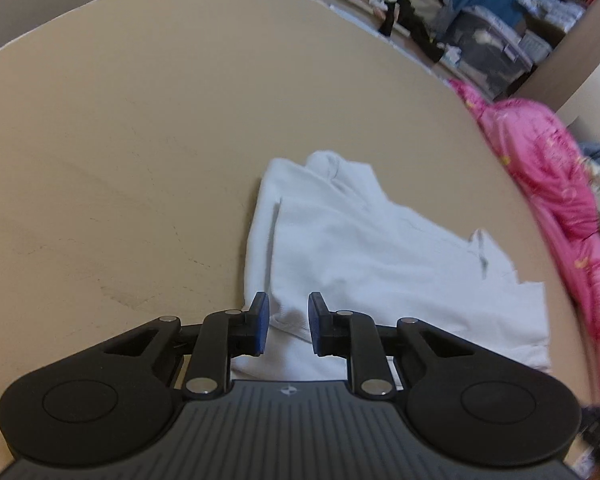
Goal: Fold small clothes
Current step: 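Grasp the other sleeve with the right gripper and fold it across the body, then release the folded side with the right gripper and smooth it down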
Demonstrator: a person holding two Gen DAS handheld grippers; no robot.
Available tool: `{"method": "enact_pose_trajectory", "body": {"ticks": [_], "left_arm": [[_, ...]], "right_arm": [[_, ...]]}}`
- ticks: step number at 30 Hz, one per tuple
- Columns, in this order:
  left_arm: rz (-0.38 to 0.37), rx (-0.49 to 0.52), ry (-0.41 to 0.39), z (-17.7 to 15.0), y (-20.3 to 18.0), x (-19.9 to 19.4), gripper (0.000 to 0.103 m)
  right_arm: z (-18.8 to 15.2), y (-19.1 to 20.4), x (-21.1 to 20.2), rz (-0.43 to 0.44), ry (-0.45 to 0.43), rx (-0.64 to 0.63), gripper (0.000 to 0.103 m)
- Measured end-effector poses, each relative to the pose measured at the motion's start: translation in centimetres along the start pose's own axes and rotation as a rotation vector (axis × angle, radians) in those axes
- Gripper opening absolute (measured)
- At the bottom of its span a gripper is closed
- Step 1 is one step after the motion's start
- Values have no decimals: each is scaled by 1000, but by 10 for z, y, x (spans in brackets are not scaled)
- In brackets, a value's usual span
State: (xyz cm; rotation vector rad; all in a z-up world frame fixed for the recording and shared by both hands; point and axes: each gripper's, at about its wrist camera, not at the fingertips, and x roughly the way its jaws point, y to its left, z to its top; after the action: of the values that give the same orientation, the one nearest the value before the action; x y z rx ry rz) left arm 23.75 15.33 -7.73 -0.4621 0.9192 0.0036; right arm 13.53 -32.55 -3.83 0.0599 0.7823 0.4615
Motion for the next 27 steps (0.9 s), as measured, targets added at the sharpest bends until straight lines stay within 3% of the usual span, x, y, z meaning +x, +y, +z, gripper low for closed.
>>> {"method": "enact_pose_trajectory", "body": {"ticks": [3,6,9,11,13,15,17,19,21,23,25,27], "left_arm": [[59,40,21,-5,-8,15,22],[113,104,-31,-11,-25,4,22],[96,163,-91,-18,-37,-10,22],[127,172,-63,-19,-37,-2,22],[161,158,4,-19,-27,11,30],[161,142,3,-16,-26,10,31],[157,147,-18,-14,-31,4,31],[148,152,-26,-15,-36,0,31],[134,149,-18,-15,-33,-2,31],[138,159,-12,-16,-35,0,31],[151,164,-15,-15,-32,2,31],[152,160,-22,-12,-29,0,31]], "right_arm": [[7,-48,-1,-124,-75,118,38],[7,-89,15,-249,-146,299,42],[-4,-127,51,-305,-73,478,40],[-11,-137,63,-401,12,501,42],[-11,-134,53,-398,6,533,42],[-7,-128,46,-444,54,520,42],[0,-127,34,-496,27,542,42],[18,-126,27,-460,-92,490,42],[35,-138,33,-404,-144,490,42],[47,-161,57,-331,-114,543,42],[55,-180,84,-320,-52,600,42],[63,-196,99,-254,-35,634,1]]}}
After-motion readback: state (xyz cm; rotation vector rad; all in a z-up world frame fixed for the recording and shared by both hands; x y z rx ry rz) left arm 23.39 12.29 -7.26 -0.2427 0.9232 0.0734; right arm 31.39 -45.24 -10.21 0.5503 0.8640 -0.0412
